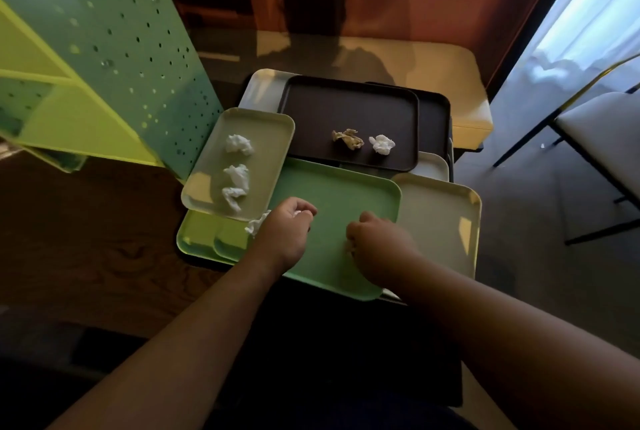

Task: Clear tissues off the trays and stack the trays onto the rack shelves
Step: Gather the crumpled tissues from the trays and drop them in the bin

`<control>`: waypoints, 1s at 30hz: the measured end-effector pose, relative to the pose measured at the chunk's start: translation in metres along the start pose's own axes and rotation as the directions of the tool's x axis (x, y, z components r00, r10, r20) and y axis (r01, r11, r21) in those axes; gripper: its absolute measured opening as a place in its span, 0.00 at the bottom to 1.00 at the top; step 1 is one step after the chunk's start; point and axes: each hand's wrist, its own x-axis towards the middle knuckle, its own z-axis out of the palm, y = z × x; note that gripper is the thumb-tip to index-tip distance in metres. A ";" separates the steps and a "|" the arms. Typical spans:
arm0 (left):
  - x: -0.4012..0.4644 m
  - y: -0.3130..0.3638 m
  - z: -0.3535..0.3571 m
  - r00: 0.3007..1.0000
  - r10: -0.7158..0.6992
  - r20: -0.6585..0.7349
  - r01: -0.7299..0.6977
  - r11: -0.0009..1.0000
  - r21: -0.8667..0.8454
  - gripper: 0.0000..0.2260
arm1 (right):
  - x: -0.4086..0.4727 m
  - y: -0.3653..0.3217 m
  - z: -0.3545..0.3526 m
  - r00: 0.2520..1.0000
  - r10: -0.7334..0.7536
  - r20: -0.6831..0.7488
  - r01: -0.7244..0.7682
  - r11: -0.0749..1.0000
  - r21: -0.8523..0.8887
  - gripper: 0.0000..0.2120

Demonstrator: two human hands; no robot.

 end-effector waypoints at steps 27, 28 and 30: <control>0.030 -0.011 -0.128 0.995 0.100 -0.028 -0.098 0.992 0.079 0.08 | 0.050 -0.121 0.006 0.983 0.162 -0.085 -0.092 0.843 0.530 0.08; 0.029 -0.011 -0.125 0.997 0.081 0.010 -0.081 0.996 0.036 0.11 | 0.048 -0.124 -0.003 0.985 0.127 -0.116 -0.035 0.808 0.588 0.06; 0.026 -0.009 -0.119 0.994 0.038 0.101 -0.030 0.996 -0.087 0.15 | 0.048 -0.131 -0.020 0.984 0.076 -0.164 0.052 0.748 0.662 0.06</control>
